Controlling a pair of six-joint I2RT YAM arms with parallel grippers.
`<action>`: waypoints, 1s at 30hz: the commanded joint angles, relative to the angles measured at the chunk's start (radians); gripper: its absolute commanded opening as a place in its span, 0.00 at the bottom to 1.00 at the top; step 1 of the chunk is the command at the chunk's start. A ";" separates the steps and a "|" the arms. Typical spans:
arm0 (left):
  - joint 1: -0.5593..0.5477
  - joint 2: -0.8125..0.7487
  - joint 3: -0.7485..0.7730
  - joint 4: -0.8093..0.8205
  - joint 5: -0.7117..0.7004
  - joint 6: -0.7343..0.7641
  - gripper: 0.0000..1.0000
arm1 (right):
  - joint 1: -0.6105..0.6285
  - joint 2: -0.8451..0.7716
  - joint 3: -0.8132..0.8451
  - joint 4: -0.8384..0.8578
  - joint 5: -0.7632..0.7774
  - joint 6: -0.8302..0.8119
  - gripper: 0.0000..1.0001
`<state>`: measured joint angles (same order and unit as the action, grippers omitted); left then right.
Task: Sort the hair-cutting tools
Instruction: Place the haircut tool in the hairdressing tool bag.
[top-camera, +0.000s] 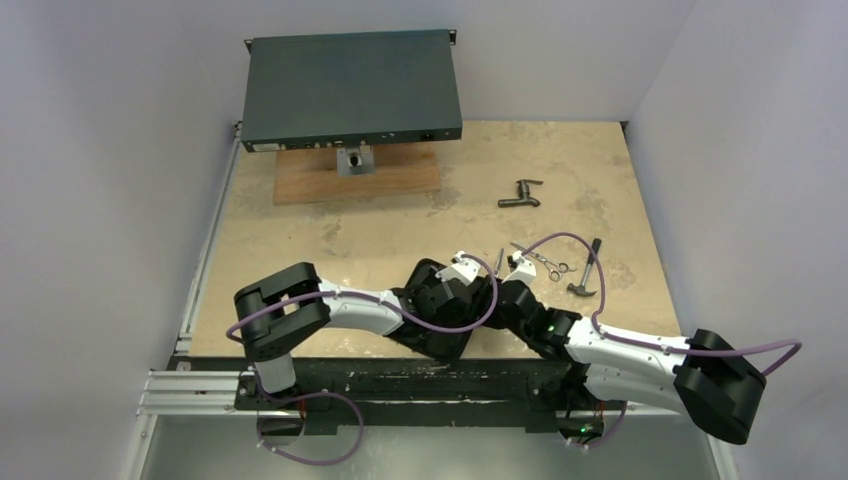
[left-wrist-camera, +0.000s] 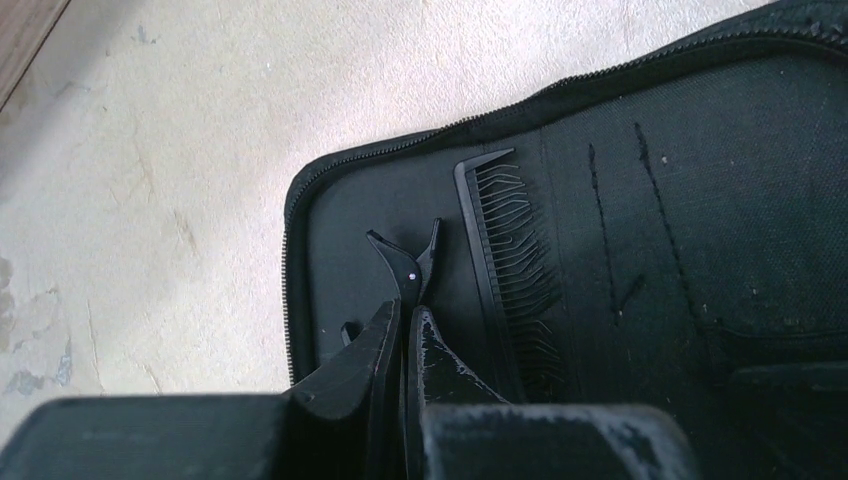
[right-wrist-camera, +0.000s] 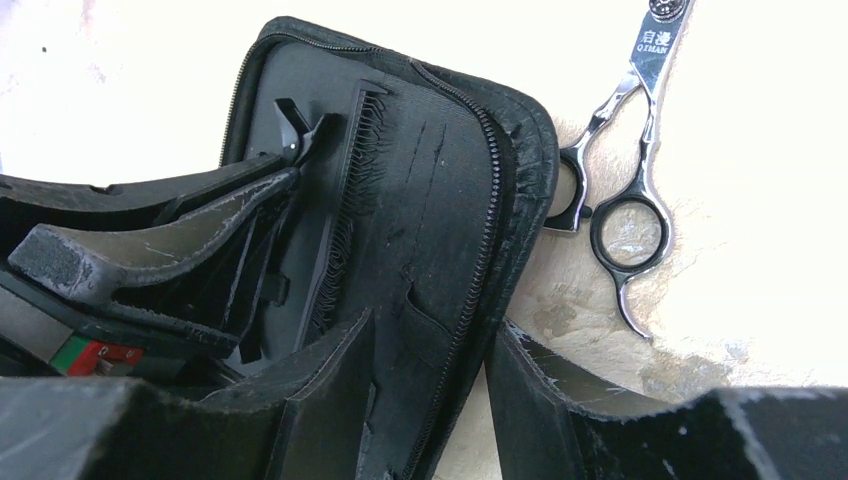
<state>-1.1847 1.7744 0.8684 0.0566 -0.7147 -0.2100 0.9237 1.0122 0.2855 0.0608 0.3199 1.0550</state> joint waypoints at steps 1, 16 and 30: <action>-0.013 -0.045 -0.023 -0.037 -0.006 -0.052 0.00 | -0.002 0.000 -0.002 0.033 0.012 0.007 0.44; -0.015 -0.065 0.015 -0.180 -0.033 -0.134 0.00 | -0.003 -0.004 -0.008 0.037 0.016 0.003 0.43; -0.015 -0.090 0.029 -0.191 -0.025 -0.111 0.39 | -0.003 -0.011 0.003 0.028 0.023 -0.008 0.44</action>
<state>-1.1934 1.7267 0.8696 -0.1211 -0.7372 -0.3214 0.9237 1.0142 0.2855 0.0692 0.3225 1.0542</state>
